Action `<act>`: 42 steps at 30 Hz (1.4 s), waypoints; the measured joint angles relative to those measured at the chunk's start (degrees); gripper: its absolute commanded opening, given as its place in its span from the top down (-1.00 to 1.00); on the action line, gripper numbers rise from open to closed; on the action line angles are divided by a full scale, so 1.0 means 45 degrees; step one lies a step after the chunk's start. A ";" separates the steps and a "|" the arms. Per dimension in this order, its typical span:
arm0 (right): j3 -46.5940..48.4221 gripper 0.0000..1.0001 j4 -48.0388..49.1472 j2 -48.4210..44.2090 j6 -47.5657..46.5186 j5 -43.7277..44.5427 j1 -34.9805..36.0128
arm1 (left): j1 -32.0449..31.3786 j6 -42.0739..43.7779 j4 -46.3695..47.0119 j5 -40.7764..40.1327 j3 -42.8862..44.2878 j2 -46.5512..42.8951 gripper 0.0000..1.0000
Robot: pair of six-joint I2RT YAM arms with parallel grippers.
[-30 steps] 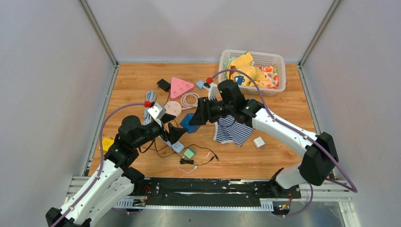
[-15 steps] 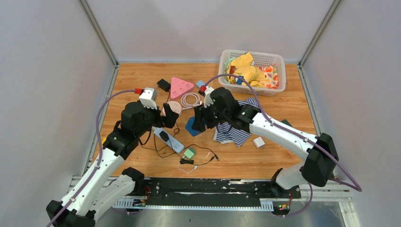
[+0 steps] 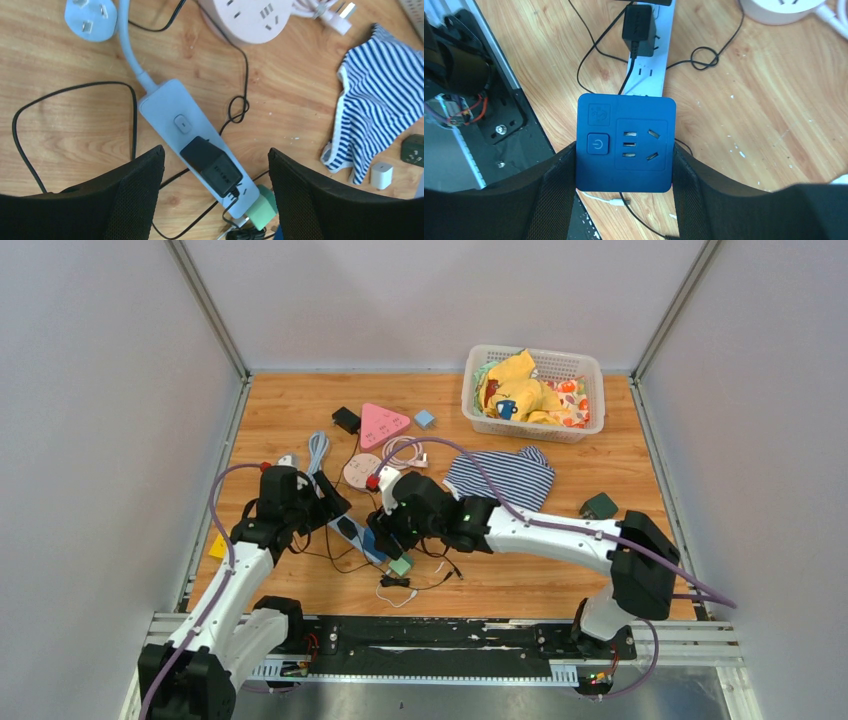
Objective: Insert the plug
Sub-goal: Insert the plug into the socket.
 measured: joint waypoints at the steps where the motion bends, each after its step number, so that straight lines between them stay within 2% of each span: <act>1: 0.0039 1.00 0.0039 0.0219 -0.0063 0.0146 0.0155 | 0.0005 -0.0087 0.0000 0.0049 -0.0121 0.0092 -0.46; 8: 0.0262 1.00 0.0257 0.1341 -0.0442 0.1384 0.0855 | 0.0010 -0.0087 0.0107 0.0097 -0.0350 0.0500 -0.07; 17: 0.0262 0.99 0.1054 0.1520 -0.0481 0.2045 0.0889 | 0.0010 -0.0034 0.0330 0.0321 -0.0559 0.0763 0.19; 23: 0.0262 1.00 0.1307 0.1923 -0.0481 0.2123 0.0889 | 0.0010 -0.0024 0.0486 0.0325 -0.0559 0.0782 0.27; 42: 0.0257 0.99 0.1967 0.2443 -0.0345 0.2142 0.0889 | 0.0010 -0.0024 0.0529 0.0321 -0.0563 0.0811 0.31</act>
